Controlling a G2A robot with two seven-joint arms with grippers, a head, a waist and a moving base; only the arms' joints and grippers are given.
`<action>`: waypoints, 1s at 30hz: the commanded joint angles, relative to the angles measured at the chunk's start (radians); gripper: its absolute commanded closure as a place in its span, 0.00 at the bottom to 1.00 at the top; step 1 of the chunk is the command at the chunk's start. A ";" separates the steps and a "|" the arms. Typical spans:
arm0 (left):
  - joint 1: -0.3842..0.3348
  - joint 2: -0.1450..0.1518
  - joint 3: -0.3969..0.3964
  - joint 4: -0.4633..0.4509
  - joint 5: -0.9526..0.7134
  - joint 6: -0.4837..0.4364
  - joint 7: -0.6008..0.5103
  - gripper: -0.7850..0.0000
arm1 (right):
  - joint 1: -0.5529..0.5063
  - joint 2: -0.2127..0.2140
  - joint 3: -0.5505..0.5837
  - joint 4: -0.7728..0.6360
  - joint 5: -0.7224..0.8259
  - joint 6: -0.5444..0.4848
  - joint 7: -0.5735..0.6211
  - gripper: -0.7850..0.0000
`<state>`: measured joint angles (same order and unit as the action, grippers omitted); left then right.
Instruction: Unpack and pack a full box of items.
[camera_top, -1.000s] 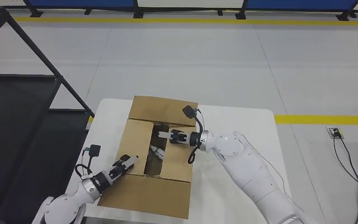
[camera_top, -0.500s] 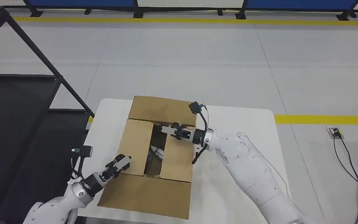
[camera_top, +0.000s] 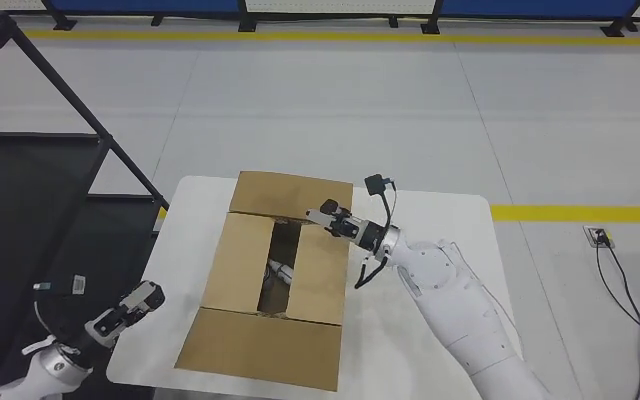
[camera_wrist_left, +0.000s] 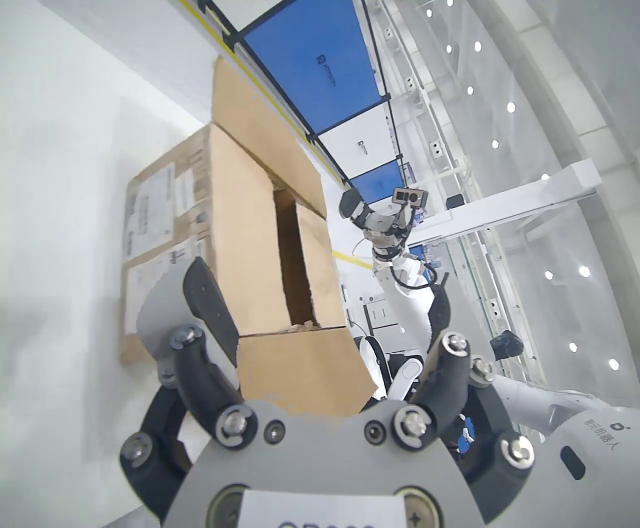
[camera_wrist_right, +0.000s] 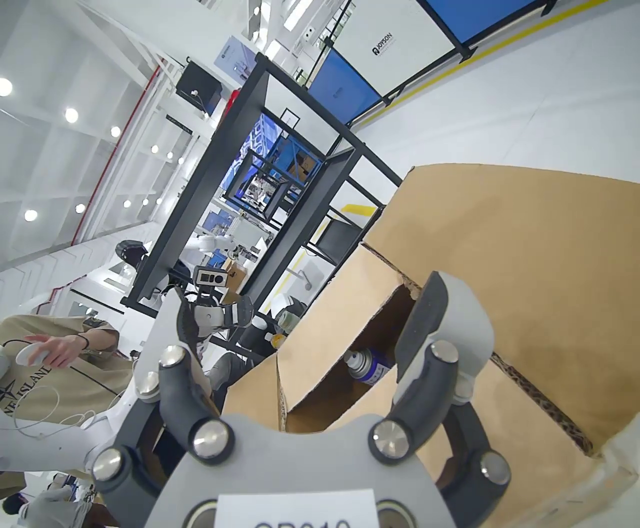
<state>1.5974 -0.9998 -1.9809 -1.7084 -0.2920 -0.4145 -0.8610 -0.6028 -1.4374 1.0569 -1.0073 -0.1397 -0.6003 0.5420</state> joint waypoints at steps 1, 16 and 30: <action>-0.002 0.006 -0.009 0.037 -0.019 -0.018 -0.076 0.00 | -0.003 0.000 0.000 -0.002 0.000 0.003 -0.004 0.00; 0.033 0.065 0.053 0.070 0.037 -0.080 -0.465 0.00 | -0.064 0.009 0.086 -0.031 -0.155 0.151 -0.380 0.00; 0.149 0.159 0.104 -0.056 -0.088 -0.140 -0.405 0.00 | 0.039 -0.017 0.067 0.144 -0.074 0.273 -0.305 0.00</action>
<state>1.7430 -0.8453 -1.8784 -1.7615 -0.3699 -0.5497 -1.2709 -0.5750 -1.4522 1.1253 -0.8800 -0.2246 -0.3320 0.2208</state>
